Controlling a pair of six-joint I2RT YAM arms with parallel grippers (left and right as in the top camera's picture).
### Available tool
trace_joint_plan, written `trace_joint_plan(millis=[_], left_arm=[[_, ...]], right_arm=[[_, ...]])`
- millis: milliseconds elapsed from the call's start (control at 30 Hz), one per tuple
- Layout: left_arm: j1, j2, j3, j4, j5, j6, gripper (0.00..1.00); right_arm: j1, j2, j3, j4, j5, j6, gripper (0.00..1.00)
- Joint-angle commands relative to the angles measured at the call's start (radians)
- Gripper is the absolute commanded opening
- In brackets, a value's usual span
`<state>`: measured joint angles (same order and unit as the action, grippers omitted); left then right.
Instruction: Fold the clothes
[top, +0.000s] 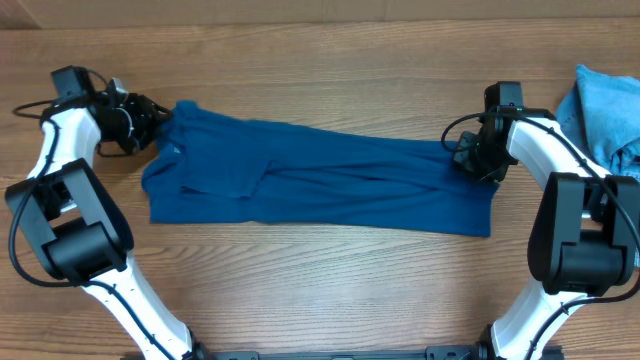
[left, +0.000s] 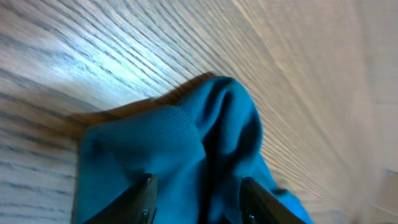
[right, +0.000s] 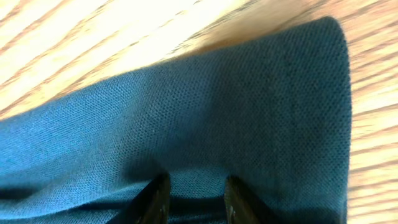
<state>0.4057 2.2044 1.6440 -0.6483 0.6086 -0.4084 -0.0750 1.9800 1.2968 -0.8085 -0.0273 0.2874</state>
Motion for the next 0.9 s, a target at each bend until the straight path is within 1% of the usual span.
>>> trace_joint_plan(millis=[0, 67, 167, 267, 333, 400, 433, 533, 600, 700, 800, 867], left_arm=[[0.020, -0.056, 0.014, -0.017, 0.180, 0.051, 0.45], [0.018, -0.089, 0.015, -0.026, 0.182, 0.089, 0.46], [0.009, -0.156, 0.015, -0.043, 0.187, 0.148, 0.48], [-0.015, -0.232, 0.014, -0.101, 0.189, 0.217, 0.50], [-0.058, -0.284, 0.014, -0.179, 0.162, 0.294, 0.50], [-0.117, -0.315, 0.015, -0.258, 0.060, 0.365, 0.50], [-0.161, -0.323, 0.014, -0.307, -0.040, 0.386, 0.50], [-0.271, -0.316, 0.011, -0.396, -0.277, 0.387, 0.50], [-0.344, -0.303, 0.008, -0.426, -0.372, 0.387, 0.50], [-0.428, -0.275, 0.006, -0.419, -0.481, 0.386, 0.55], [-0.449, -0.233, 0.006, -0.404, -0.502, 0.386, 0.55], [-0.450, -0.187, 0.006, -0.401, -0.524, 0.387, 0.54]], right_arm=[[-0.033, 0.040, 0.039, -0.021, 0.139, -0.005, 0.35], [-0.033, 0.012, 0.087, -0.031, 0.141, -0.028, 0.39], [-0.033, -0.027, 0.164, -0.048, 0.128, -0.030, 0.43], [-0.033, -0.053, 0.235, -0.080, 0.026, -0.067, 0.45], [-0.032, -0.061, 0.254, -0.103, -0.063, -0.075, 0.46], [-0.028, -0.061, 0.254, -0.142, -0.191, -0.076, 0.47], [-0.024, -0.058, 0.254, -0.161, -0.214, -0.076, 0.47], [-0.018, -0.058, 0.254, -0.197, -0.219, -0.076, 0.47], [-0.018, -0.058, 0.254, -0.217, -0.223, -0.076, 0.47], [-0.018, -0.079, 0.254, -0.240, -0.246, -0.089, 0.46], [-0.018, -0.137, 0.256, -0.238, -0.289, -0.121, 0.46], [-0.018, -0.202, 0.258, -0.233, -0.301, -0.132, 0.47]])
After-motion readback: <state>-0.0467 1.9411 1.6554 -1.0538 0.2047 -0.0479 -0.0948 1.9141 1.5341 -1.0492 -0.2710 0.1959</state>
